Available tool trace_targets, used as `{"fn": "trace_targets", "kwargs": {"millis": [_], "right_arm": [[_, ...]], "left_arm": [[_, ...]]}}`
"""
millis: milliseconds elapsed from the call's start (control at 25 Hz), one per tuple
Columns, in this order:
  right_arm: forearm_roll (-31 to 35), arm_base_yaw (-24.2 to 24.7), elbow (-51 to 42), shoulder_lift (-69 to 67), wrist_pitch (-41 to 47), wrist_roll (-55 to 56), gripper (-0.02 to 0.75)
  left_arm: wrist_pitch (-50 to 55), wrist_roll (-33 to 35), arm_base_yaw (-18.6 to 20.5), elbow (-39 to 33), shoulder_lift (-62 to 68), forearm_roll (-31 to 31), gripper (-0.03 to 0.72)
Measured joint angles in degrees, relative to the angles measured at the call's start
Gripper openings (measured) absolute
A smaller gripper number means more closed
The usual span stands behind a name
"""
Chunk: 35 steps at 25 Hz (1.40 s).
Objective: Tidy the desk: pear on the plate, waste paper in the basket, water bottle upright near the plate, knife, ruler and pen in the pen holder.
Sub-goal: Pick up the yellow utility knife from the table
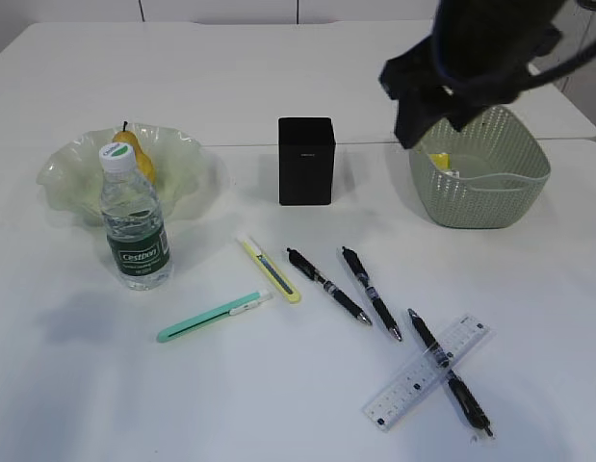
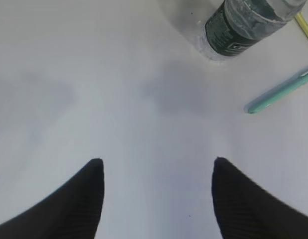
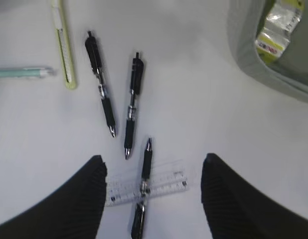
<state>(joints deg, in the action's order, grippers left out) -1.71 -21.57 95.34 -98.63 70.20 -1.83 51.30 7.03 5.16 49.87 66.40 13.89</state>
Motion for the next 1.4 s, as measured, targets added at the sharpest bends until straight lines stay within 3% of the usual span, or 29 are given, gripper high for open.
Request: {"fn": "trace_targets", "kwargs": {"millis": [280,600,1400], "right_arm": [[-0.13,-4.76,14.03,-13.65,0.42,1.43,0.449],[-0.15,-9.39,23.46,-24.13,0.66,1.83,0.448],[3.87,-11.41,32.19,-38.85,-1.32,2.13,0.447]], "left_arm": [[-0.09,0.0,0.0,0.0,0.0,0.11,0.48],[-0.87,0.0,0.0,0.0,0.0,1.59,0.48],[-2.09,0.0,0.0,0.0,0.0,2.03,0.479]]}}
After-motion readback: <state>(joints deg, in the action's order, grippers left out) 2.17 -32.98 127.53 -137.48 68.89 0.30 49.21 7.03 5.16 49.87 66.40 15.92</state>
